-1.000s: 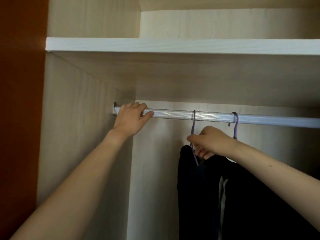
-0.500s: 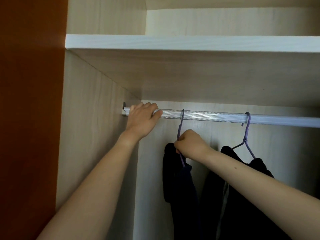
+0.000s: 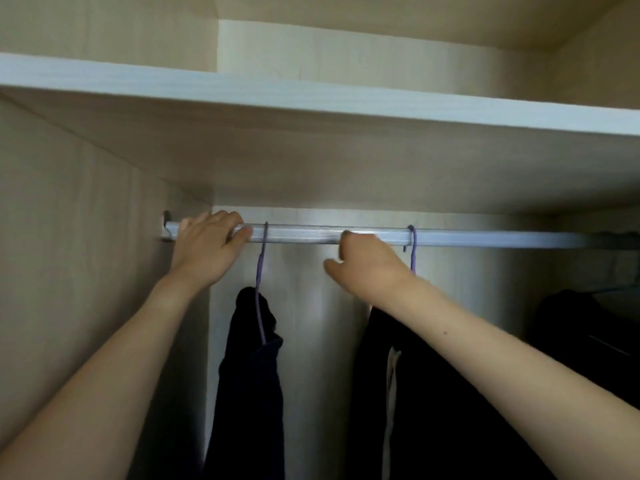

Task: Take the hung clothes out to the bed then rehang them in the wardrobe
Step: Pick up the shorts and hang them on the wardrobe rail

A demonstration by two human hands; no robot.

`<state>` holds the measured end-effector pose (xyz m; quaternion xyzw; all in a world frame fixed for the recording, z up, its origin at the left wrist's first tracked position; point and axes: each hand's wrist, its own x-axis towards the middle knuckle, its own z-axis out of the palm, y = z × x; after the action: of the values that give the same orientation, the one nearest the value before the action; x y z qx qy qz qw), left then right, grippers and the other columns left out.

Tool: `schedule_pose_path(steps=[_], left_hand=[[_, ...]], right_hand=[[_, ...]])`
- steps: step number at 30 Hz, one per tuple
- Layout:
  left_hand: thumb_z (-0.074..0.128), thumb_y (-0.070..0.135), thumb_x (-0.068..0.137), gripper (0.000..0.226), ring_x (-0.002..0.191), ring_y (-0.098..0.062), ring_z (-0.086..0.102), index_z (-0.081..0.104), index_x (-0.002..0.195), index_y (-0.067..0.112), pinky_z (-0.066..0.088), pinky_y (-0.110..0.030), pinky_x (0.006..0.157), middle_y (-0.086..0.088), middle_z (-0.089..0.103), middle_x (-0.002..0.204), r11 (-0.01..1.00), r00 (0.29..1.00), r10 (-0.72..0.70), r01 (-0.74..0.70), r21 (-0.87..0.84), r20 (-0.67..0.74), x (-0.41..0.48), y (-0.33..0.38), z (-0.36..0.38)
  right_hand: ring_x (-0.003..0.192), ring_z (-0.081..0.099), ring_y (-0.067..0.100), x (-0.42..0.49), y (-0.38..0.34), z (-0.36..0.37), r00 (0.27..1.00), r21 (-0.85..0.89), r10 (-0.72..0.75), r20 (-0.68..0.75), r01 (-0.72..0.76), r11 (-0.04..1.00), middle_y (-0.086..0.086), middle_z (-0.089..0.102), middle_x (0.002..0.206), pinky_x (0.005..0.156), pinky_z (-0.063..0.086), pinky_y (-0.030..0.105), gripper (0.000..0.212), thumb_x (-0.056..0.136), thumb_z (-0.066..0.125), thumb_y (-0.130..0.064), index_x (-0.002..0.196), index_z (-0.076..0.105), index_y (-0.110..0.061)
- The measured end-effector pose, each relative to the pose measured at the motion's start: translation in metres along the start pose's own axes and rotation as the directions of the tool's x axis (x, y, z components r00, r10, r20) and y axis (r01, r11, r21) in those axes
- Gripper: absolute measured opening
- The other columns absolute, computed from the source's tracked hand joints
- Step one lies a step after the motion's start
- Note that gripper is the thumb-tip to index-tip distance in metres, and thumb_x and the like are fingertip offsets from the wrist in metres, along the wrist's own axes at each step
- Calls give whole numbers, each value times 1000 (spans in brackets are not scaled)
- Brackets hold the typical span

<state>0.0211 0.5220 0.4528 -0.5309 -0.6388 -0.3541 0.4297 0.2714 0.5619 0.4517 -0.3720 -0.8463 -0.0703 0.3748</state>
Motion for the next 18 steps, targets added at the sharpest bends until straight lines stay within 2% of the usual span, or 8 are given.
schedule_pose_path(steps=[2,4,5,7,9,12,14,18], left_hand=[[31,44,96,33,79,-20,46,54,82,25,32,-38,79,6,51,77,1000,1000,5,-5,3,-9,0,2,1],[31,43,96,33,77,-18,43,56,82,24,28,-36,76,6,49,76,1000,1000,8,-8,11,-22,1,3,1],[32,43,96,33,77,-18,41,56,83,24,26,-35,75,6,48,76,1000,1000,6,-5,15,-22,0,3,0],[32,42,96,31,79,-17,39,54,82,24,24,-34,75,6,48,78,1000,1000,-7,7,10,-8,0,5,-1],[33,41,96,29,80,-17,39,52,80,25,24,-35,76,6,48,79,1000,1000,-27,27,8,7,1,6,-2],[35,40,97,27,81,-16,39,51,81,25,24,-35,76,7,48,81,999,999,-32,32,6,10,0,8,-3],[35,39,97,27,82,-16,38,51,81,24,23,-34,77,8,49,82,999,999,-34,35,-6,11,-1,8,-4],[34,42,95,29,82,-17,37,51,80,24,26,-36,79,8,49,83,999,999,-39,40,-9,23,-1,6,-4]], right_hand=[[103,57,33,-6,41,-24,985,-206,117,-125,-141,968,14,62,106,73,38,31,22,89,52,-27,99,51,-7],[102,59,32,-12,75,-37,969,-369,240,-66,-247,896,13,60,109,77,41,31,26,91,51,-27,104,56,-5],[92,61,29,-14,88,-38,949,-345,313,20,-287,894,11,61,102,72,42,29,23,92,50,-27,97,58,-6],[62,60,21,-16,108,-31,893,-96,394,218,-382,919,7,61,79,57,46,26,22,93,50,-20,79,58,-5],[50,56,16,-18,113,-20,880,115,380,284,-425,898,6,62,65,47,44,23,23,91,50,-9,80,66,3],[55,55,16,-18,106,-4,932,135,306,196,-335,933,10,65,73,49,39,23,29,93,47,-12,88,68,7],[61,53,22,-16,96,7,943,133,279,182,-305,943,14,64,79,50,38,23,27,94,48,-14,83,64,5],[70,57,27,-9,73,19,956,137,236,173,-261,956,14,61,79,51,38,23,23,90,46,-9,68,52,-4]])
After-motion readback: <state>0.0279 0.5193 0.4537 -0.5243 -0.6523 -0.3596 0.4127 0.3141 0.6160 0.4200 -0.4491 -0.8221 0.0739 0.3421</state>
